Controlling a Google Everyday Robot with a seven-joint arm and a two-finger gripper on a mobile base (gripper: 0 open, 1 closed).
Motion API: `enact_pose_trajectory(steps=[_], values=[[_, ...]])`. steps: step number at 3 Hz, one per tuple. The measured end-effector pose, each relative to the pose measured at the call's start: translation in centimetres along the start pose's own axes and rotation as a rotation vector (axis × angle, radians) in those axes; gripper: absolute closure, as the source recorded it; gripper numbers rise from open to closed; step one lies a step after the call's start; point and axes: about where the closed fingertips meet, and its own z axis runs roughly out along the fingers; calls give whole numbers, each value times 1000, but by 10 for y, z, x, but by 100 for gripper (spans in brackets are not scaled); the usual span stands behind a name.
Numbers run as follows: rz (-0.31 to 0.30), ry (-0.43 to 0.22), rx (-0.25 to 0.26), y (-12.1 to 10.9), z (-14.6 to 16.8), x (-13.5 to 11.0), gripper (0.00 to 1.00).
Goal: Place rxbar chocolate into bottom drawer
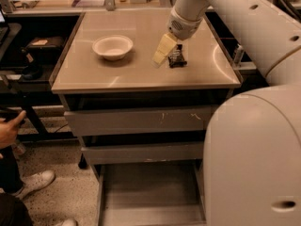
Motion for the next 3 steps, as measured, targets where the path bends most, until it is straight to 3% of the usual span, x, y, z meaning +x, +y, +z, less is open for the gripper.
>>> enact_pose_trajectory(steps=[2, 3], values=[[31, 53, 59, -37, 27, -12, 0], [55, 78, 72, -52, 40, -6, 0]])
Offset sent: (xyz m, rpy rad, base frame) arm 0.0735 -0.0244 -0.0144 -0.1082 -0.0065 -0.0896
